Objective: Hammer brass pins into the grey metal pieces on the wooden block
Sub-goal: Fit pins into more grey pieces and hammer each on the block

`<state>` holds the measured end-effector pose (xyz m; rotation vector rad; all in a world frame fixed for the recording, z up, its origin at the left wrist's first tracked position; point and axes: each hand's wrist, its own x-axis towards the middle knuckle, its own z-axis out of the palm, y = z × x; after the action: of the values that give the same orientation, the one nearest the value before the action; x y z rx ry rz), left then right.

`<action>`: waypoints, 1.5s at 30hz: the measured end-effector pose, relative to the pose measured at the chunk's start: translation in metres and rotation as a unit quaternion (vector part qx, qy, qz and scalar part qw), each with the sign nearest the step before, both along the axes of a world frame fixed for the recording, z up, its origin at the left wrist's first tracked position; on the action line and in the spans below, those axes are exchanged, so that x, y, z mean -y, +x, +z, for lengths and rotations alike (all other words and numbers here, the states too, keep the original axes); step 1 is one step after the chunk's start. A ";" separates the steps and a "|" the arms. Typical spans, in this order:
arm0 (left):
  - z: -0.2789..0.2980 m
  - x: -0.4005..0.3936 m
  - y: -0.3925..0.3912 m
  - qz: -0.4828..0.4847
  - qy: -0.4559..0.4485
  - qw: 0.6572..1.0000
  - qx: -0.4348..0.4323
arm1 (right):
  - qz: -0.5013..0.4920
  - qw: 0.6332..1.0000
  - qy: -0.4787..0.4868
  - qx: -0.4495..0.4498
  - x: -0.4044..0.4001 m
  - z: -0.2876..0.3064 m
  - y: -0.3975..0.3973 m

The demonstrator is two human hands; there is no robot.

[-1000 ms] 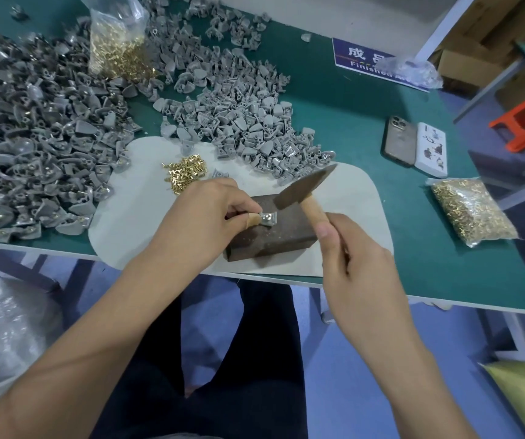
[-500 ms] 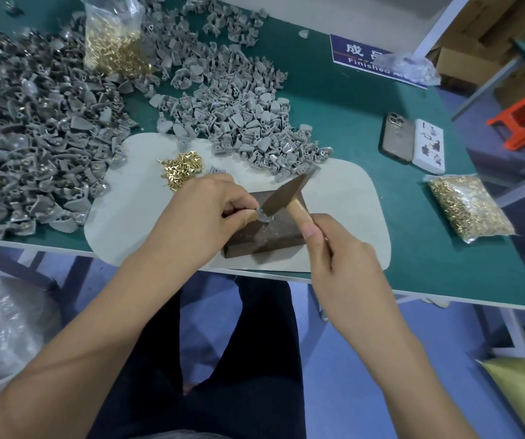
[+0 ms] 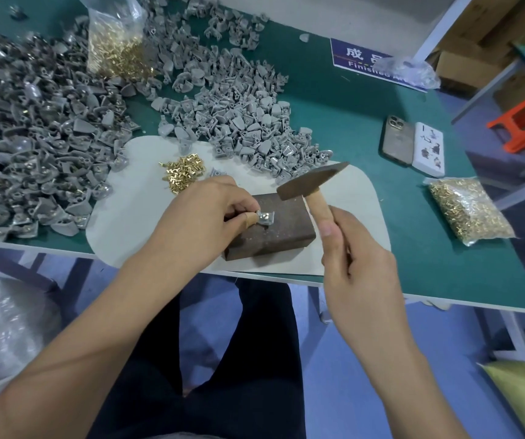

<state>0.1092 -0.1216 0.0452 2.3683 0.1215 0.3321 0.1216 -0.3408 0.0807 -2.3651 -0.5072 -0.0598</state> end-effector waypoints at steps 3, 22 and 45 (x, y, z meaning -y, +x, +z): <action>0.000 0.000 -0.001 0.004 0.002 1.000 0.000 | 0.026 0.996 -0.071 -0.044 -0.002 -0.003 0.000; 0.002 0.000 -0.003 0.038 0.042 0.998 -0.014 | 0.034 0.998 -0.034 -0.050 -0.001 -0.003 0.000; -0.001 -0.002 -0.003 0.042 0.045 0.998 -0.005 | 0.021 0.995 -0.088 -0.034 -0.002 -0.006 -0.008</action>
<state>0.1059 -0.1197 0.0440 2.4593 0.2147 0.3727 0.1133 -0.3393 0.0745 -2.5166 -0.5488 0.0872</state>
